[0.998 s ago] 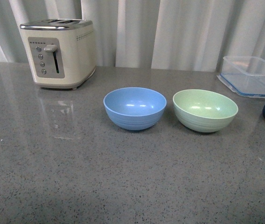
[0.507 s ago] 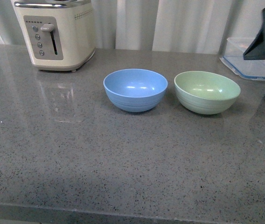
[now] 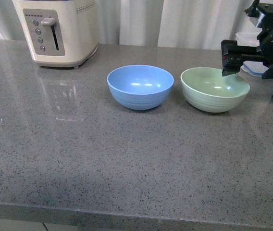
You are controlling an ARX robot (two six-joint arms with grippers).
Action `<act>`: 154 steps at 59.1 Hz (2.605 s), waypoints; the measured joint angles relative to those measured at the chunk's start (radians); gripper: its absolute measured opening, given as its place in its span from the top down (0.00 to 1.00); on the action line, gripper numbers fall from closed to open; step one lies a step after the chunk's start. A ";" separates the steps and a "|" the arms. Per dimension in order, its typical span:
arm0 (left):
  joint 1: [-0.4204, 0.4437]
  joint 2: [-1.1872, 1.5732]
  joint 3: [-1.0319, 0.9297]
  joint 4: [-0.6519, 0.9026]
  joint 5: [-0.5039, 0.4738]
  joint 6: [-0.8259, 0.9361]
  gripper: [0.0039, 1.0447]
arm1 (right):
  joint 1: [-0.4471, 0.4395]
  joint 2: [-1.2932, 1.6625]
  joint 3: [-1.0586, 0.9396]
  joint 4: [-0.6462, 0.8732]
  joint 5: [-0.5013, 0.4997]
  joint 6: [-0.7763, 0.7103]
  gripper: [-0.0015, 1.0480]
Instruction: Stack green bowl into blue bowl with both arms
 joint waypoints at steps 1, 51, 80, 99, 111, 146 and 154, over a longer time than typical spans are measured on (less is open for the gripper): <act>0.000 0.000 0.000 0.000 0.000 0.000 0.06 | 0.000 0.007 0.008 -0.003 0.002 0.003 0.10; 0.000 0.000 0.000 0.000 0.000 0.000 0.06 | 0.013 0.083 0.108 -0.103 0.023 0.054 0.99; 0.000 0.000 0.000 0.000 0.000 0.000 0.06 | 0.033 -0.175 -0.018 -0.009 -0.037 0.008 0.99; 0.000 0.000 0.000 0.000 0.000 0.000 0.06 | 0.200 -0.225 -0.037 0.081 -0.084 0.020 0.99; 0.000 0.000 0.000 0.000 0.000 0.000 0.06 | 0.270 -0.142 -0.040 0.123 -0.075 0.032 0.99; 0.000 0.000 0.000 0.000 0.000 0.000 0.06 | 0.262 0.040 0.029 0.164 0.007 0.050 0.96; 0.000 0.000 0.000 0.000 0.000 0.000 0.06 | 0.262 0.035 0.027 0.193 -0.012 0.055 0.71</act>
